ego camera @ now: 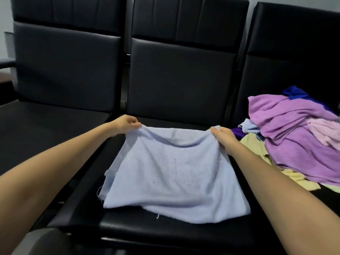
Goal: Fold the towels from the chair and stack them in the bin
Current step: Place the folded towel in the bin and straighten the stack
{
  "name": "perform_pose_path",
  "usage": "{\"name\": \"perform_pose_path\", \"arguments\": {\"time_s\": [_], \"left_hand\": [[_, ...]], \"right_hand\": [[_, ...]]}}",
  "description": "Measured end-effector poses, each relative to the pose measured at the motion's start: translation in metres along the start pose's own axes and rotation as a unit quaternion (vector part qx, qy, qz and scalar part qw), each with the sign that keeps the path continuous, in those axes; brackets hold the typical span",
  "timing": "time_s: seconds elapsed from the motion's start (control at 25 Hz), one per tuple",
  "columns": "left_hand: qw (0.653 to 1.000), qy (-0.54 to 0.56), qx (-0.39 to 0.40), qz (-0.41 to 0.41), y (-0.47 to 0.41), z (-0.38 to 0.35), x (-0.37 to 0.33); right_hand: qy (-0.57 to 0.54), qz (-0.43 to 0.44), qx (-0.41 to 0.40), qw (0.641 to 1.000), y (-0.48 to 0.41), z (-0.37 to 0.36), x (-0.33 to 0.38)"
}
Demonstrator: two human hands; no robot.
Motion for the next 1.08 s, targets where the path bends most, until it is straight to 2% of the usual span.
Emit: {"name": "perform_pose_path", "arguments": {"time_s": [0.12,0.24,0.4,0.48,0.56,0.64,0.76,0.84,1.08], "left_hand": [[0.992,-0.046,-0.118,0.006,-0.035,0.006,0.001],[0.984,-0.080,-0.156,0.032,-0.070,-0.007,0.016],[0.959,-0.185,-0.215,0.024,-0.088,-0.039,0.033],[0.948,-0.198,-0.251,-0.007,-0.088,-0.041,0.034],[0.943,-0.208,-0.260,-0.018,-0.089,-0.041,0.037],[0.944,-0.213,-0.253,-0.016,-0.087,-0.042,0.038],[0.938,-0.241,-0.249,-0.035,-0.081,-0.047,0.037],[0.931,-0.254,-0.255,-0.061,-0.074,-0.048,0.034],[0.936,-0.260,-0.215,-0.099,-0.026,-0.059,0.028]], "right_hand": [[-0.001,-0.003,-0.064,0.998,-0.036,-0.005,-0.013],[0.029,0.018,-0.077,0.996,-0.072,-0.017,-0.017],[0.151,0.045,-0.063,0.985,-0.097,-0.043,-0.043],[0.266,0.068,-0.054,0.960,-0.101,-0.054,-0.052],[0.412,0.095,-0.009,0.906,-0.105,-0.066,-0.051],[0.466,0.106,0.023,0.878,-0.104,-0.071,-0.050],[0.454,0.146,-0.020,0.879,-0.088,-0.068,-0.052],[0.471,0.161,-0.052,0.866,-0.071,-0.063,-0.052],[0.468,0.148,-0.069,0.868,-0.016,-0.045,-0.051]]}}
Point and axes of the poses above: each hand's wrist, its own y-axis away from the middle knuckle, its own z-axis out of the back of the hand, x = y × z, the point moved 5 cm from there along -y, towards the middle knuckle, and after that the axes turned 6 degrees about z, right-handed, at the moved point
